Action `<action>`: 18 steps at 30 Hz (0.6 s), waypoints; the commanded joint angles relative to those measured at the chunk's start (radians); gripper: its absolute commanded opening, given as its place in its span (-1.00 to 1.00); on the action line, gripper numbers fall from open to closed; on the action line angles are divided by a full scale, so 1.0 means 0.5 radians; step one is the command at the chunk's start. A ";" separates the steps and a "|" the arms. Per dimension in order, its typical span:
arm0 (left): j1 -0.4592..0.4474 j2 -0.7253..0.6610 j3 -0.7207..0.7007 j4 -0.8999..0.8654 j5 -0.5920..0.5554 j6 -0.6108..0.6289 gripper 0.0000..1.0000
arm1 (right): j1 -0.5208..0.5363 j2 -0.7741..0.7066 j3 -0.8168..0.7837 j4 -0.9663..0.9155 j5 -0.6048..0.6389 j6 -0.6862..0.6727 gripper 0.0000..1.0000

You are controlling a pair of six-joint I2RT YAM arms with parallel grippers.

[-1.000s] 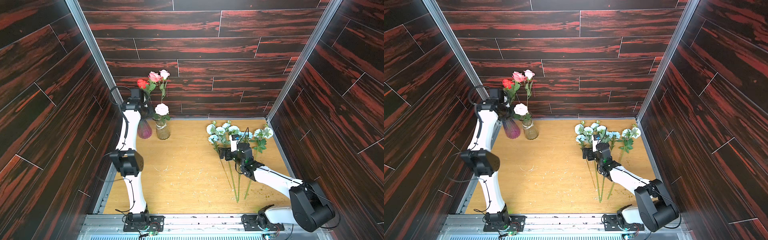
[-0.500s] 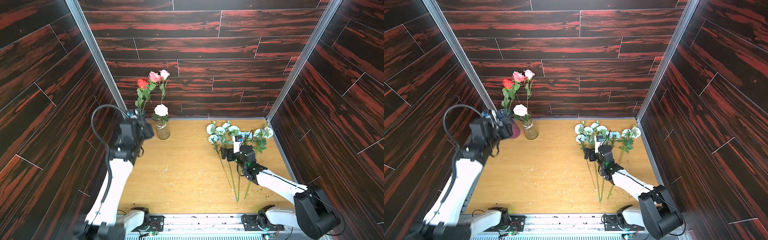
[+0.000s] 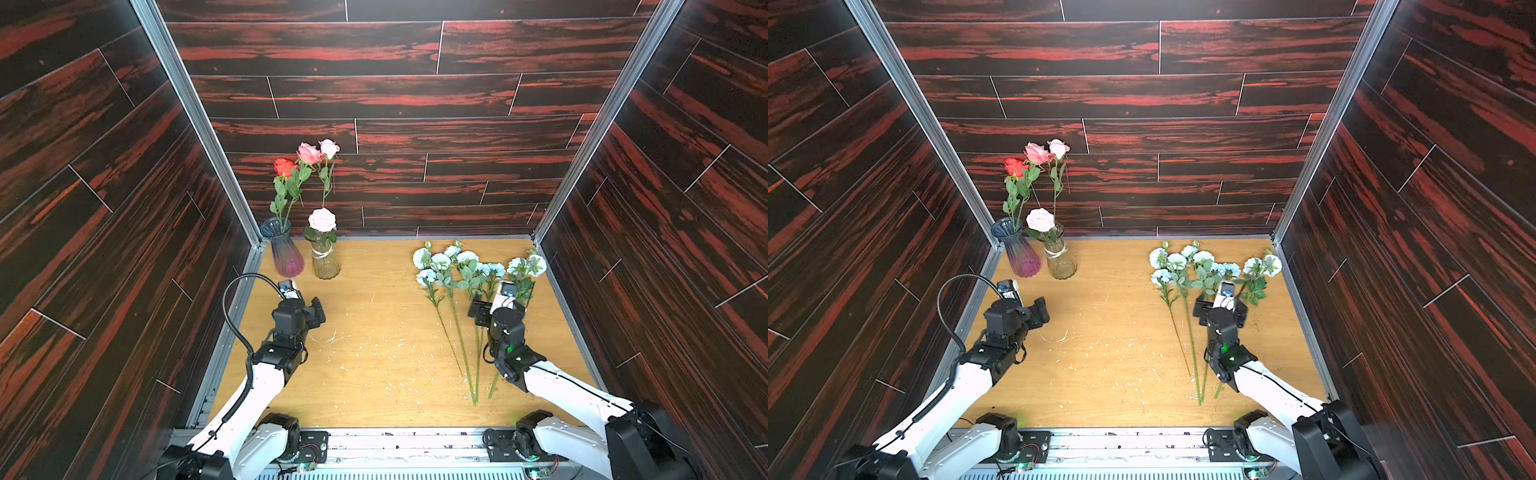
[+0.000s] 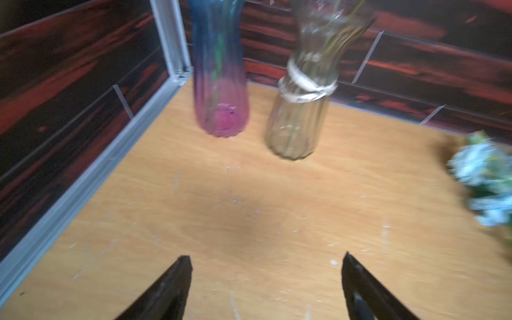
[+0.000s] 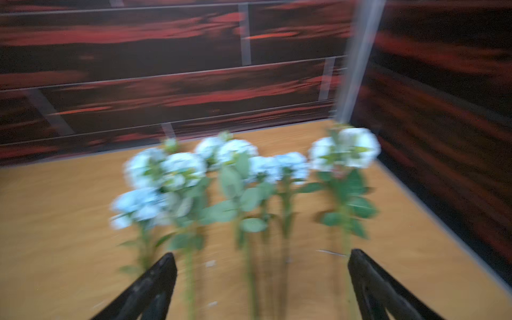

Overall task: Pick out blue flowers from the vase
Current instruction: Reset both arms

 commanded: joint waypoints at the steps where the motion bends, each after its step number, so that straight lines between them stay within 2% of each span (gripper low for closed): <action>1: -0.003 0.061 -0.206 0.534 -0.338 0.245 0.81 | -0.043 0.059 -0.079 0.348 0.568 -0.268 0.97; 3: -0.003 0.216 -0.292 0.768 -0.424 0.286 0.81 | -0.087 0.092 -0.067 0.369 0.458 -0.406 0.98; 5: 0.006 0.402 -0.267 0.870 -0.426 0.286 0.81 | -0.157 0.107 -0.063 0.336 0.351 -0.408 0.97; 10: 0.032 0.785 -0.054 0.920 -0.497 0.327 0.80 | -0.467 0.111 -0.078 0.211 -0.177 -0.165 0.98; 12: 0.075 0.828 -0.035 0.962 -0.484 0.345 0.80 | -0.620 0.093 -0.134 0.294 -0.374 -0.096 0.98; 15: 0.206 0.809 -0.056 0.985 -0.279 0.283 0.80 | -0.865 0.133 -0.291 0.680 -0.716 -0.017 0.97; 18: 0.289 0.793 -0.140 1.176 -0.187 0.281 0.83 | -0.931 0.313 -0.267 0.774 -0.810 0.054 0.97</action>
